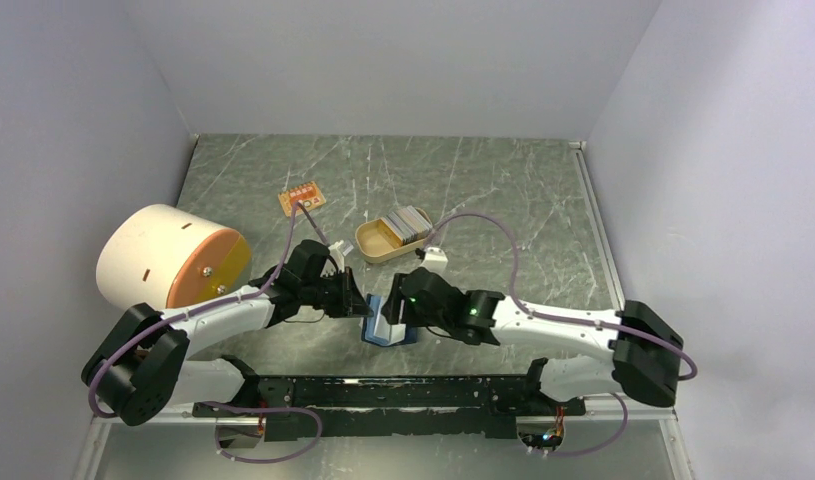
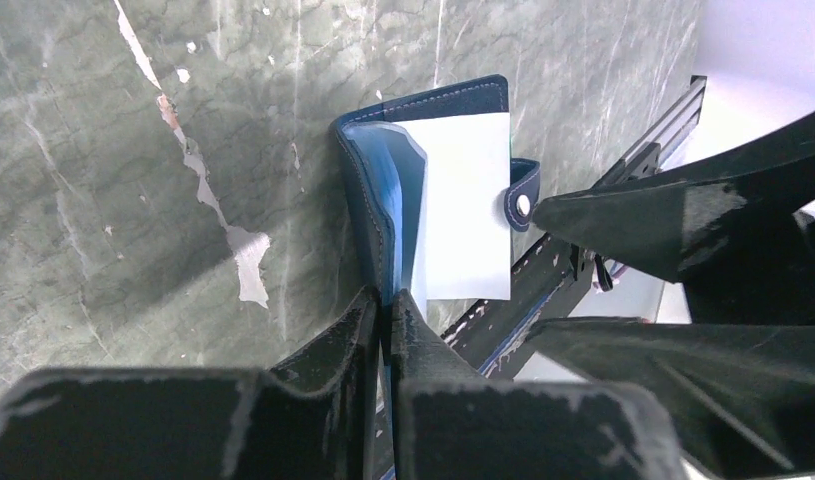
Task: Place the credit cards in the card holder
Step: Open the card holder at the center of the board.
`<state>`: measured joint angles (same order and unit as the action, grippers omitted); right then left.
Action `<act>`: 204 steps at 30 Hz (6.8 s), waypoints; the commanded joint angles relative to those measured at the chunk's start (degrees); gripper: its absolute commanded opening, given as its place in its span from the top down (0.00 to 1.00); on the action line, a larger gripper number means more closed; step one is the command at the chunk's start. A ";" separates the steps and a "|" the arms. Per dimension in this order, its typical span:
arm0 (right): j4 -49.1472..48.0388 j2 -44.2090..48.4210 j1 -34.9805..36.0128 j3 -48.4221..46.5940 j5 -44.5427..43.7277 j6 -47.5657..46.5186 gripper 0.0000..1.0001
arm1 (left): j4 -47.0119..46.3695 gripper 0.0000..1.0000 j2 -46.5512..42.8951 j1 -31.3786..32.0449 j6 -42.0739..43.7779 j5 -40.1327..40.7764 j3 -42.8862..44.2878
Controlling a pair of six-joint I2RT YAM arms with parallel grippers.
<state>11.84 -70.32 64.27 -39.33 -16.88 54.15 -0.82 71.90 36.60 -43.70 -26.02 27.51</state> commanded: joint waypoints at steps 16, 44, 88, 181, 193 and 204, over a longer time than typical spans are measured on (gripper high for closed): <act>-0.57 -17.23 -0.55 -6.48 -4.69 2.56 0.41 | -1.49 0.91 -0.91 0.40 -0.27 -1.25 1.15; 4.12 -10.94 -1.45 2.60 -8.94 0.72 0.48 | -0.70 0.56 0.00 0.38 0.21 1.92 1.10; -3.91 -12.80 -1.43 -2.89 -1.64 -4.33 0.42 | -2.75 0.84 1.24 0.27 0.52 0.46 0.45; 0.90 -4.55 -2.21 9.12 -6.67 -3.79 0.54 | -2.26 0.91 7.66 -1.16 2.29 -2.98 2.12; 3.22 0.24 -3.12 0.87 -5.79 -10.07 0.50 | 1.70 0.91 5.67 -1.12 1.16 -0.78 3.22; -3.20 -2.43 -13.91 -9.92 -0.77 -31.70 0.35 | 8.79 0.91 2.79 -1.17 1.79 0.57 6.45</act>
<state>10.66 -68.27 53.21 -43.33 -18.44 33.45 4.10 76.82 35.20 -42.35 -26.98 31.59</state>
